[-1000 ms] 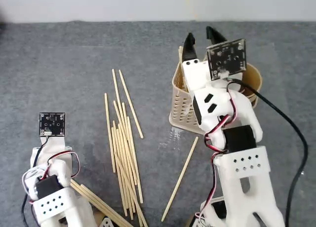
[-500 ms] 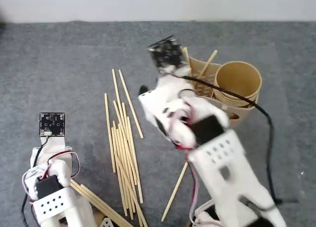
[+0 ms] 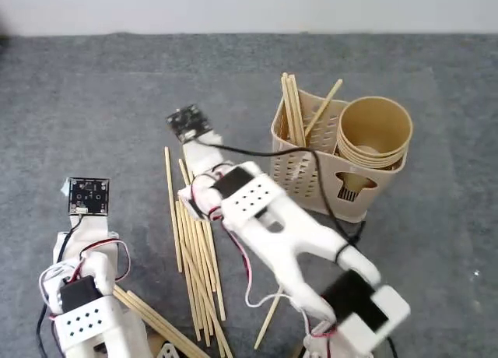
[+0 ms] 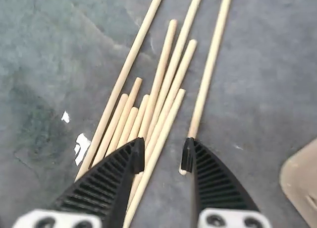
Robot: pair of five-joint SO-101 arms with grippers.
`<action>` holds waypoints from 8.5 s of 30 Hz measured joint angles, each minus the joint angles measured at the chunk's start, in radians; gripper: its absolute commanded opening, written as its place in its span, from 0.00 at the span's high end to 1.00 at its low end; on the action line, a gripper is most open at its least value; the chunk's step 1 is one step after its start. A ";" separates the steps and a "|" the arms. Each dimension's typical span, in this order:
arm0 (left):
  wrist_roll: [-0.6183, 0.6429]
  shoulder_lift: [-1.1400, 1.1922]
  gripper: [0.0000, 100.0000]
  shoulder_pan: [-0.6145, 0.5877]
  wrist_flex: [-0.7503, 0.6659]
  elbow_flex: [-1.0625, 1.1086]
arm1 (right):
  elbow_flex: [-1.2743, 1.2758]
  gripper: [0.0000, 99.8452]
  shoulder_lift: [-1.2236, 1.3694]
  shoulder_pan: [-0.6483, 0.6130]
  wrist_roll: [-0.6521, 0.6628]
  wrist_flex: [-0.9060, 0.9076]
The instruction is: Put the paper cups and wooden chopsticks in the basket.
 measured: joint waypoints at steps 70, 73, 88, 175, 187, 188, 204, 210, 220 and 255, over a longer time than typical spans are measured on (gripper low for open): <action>-0.003 0.000 0.97 0.000 -0.003 0.000 | -0.589 0.99 -0.563 0.215 0.199 0.562; -0.003 0.000 0.97 0.000 -0.003 0.000 | -0.614 0.99 -0.580 0.270 0.199 0.470; -0.003 0.000 0.97 0.000 -0.003 0.000 | -0.183 0.99 -0.675 0.514 0.199 -0.091; -0.003 0.000 0.97 0.000 -0.003 0.000 | -0.961 0.96 0.792 0.068 0.121 0.313; -0.003 0.000 0.97 0.000 -0.003 0.000 | -0.971 0.99 0.783 0.064 0.158 0.480; -0.003 0.000 0.97 0.000 -0.003 0.000 | -0.971 0.99 0.775 0.064 0.160 0.496; -0.003 0.000 0.97 0.000 -0.003 0.000 | -0.970 0.99 0.250 0.064 0.166 0.776; -0.003 0.000 0.97 0.000 -0.003 0.000 | -0.970 0.99 -0.005 0.068 0.166 0.786; -0.003 0.000 0.97 0.000 -0.003 0.000 | -0.970 0.99 -0.333 0.207 0.166 0.763; -0.003 0.000 0.97 0.000 -0.003 0.000 | -0.101 0.99 -0.896 0.393 0.213 0.041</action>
